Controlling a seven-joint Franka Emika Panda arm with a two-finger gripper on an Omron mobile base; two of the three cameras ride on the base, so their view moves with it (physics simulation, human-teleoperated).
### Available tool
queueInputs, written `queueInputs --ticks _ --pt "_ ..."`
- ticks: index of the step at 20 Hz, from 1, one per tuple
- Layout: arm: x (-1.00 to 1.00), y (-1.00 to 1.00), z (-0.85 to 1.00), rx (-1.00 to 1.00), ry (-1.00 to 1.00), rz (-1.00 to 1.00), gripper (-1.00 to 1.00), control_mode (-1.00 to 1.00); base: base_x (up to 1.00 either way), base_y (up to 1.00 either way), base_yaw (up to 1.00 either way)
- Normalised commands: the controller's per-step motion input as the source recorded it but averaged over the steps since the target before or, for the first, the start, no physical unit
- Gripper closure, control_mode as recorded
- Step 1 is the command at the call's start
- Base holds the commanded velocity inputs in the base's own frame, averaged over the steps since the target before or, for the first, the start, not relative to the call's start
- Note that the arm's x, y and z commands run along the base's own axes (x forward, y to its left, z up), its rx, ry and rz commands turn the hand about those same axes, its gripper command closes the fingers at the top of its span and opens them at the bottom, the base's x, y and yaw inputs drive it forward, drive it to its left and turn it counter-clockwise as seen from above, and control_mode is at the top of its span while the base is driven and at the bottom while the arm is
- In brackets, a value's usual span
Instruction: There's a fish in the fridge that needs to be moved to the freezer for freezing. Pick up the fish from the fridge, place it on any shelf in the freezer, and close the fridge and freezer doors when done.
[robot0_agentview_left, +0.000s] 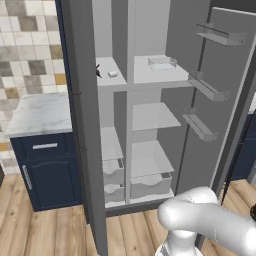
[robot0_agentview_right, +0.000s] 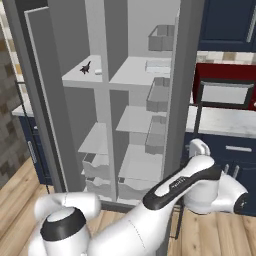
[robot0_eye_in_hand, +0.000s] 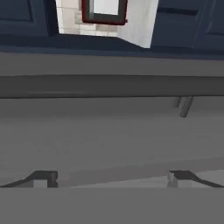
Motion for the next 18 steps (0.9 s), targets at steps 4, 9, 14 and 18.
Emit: queueInputs --ticks 4,9,14,18 --pt "0.39 -0.35 -0.34 0.00 0.01 0.00 -1.00 -1.00 0.00 0.00 0.00" --pt "0.60 -0.30 -0.35 0.00 0.00 0.00 -1.00 -1.00 0.00 0.00 0.00" --pt "0.61 -0.32 -0.40 0.00 0.00 0.00 -1.00 -1.00 0.00 0.00 0.00" --pt "0.49 -0.33 -0.44 0.01 0.00 0.00 -1.00 -1.00 0.00 0.00 0.00"
